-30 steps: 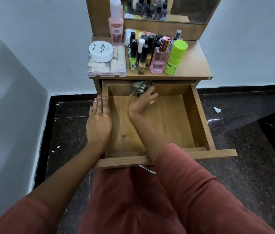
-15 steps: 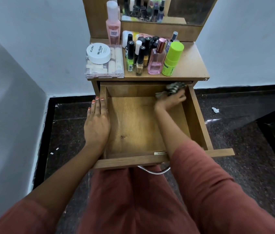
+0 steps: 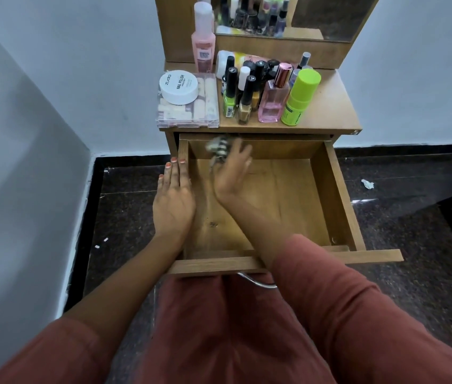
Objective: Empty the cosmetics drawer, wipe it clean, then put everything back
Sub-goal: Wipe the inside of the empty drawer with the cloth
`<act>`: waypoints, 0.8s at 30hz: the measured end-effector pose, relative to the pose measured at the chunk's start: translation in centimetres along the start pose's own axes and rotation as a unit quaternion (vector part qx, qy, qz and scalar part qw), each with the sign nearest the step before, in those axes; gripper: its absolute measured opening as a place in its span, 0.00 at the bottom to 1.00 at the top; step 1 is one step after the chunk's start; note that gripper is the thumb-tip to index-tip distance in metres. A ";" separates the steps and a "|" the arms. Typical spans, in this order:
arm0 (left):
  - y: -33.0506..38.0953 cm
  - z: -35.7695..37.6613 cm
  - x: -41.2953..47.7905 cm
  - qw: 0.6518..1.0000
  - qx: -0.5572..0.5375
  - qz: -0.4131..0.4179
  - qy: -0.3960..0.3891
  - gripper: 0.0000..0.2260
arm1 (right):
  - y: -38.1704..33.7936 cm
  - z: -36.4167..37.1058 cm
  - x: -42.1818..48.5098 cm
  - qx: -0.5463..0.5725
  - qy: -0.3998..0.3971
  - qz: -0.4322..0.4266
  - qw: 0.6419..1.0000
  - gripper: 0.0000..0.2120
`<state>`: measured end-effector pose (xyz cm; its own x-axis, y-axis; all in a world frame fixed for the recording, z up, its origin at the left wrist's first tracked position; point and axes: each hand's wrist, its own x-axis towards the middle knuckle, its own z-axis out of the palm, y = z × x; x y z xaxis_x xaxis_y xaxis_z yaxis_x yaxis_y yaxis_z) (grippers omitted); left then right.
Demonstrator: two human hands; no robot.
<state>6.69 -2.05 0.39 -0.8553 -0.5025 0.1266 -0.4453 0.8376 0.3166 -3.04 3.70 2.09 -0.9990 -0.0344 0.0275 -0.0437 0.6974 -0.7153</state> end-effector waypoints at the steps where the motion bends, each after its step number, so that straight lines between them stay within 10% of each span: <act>1: -0.1 0.1 0.0 1.000 0.013 0.005 0.006 0.20 | -0.6 1.2 -0.6 -0.019 -0.043 -0.048 0.998 0.24; 24: 0.0 -0.2 0.1 1.000 -0.001 0.005 -0.001 0.19 | -1.0 1.7 0.2 -0.398 -0.153 -0.333 0.841 0.16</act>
<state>6.71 -2.16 0.59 -0.8606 -0.4929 0.1284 -0.4355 0.8427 0.3165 -3.14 1.78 1.65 -0.7089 -0.7046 -0.0318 -0.7044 0.7049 0.0836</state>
